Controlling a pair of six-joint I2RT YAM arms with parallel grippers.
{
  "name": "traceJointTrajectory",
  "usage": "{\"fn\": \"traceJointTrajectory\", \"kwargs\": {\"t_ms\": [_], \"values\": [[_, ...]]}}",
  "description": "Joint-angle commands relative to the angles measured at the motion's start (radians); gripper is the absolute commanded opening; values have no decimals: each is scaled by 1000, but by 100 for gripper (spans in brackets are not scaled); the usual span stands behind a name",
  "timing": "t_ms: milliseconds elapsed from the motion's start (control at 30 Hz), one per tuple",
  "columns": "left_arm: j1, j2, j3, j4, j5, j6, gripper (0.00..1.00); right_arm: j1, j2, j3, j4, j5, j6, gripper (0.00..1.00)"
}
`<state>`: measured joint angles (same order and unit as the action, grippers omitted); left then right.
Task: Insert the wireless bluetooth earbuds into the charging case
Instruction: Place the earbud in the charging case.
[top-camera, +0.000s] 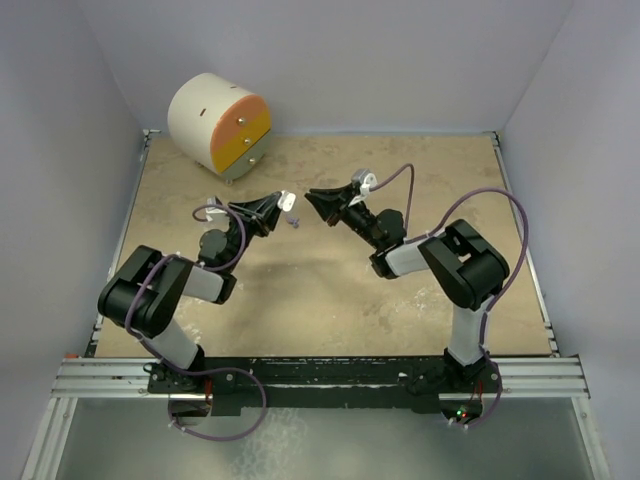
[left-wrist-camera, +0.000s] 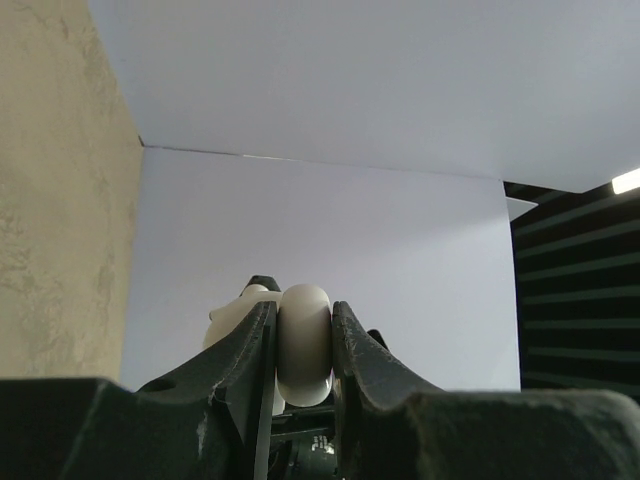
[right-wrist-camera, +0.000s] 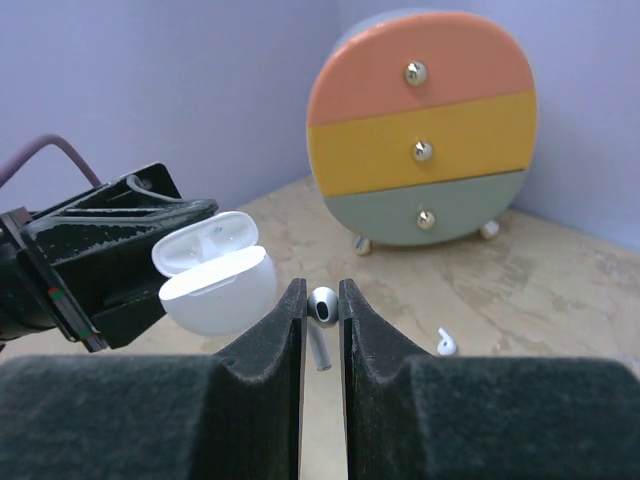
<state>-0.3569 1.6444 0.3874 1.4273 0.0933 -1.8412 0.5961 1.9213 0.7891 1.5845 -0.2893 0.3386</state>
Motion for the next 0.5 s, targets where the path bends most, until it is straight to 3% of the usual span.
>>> {"fn": "traceJointTrajectory", "kwargs": {"t_ms": [0, 467], "values": [[33, -57, 51, 35, 2, -15, 0, -13, -30, 63, 804, -44, 26, 0], [66, -46, 116, 4, 24, -22, 0, -23, 7, 205, 804, -96, 13, 0]]}}
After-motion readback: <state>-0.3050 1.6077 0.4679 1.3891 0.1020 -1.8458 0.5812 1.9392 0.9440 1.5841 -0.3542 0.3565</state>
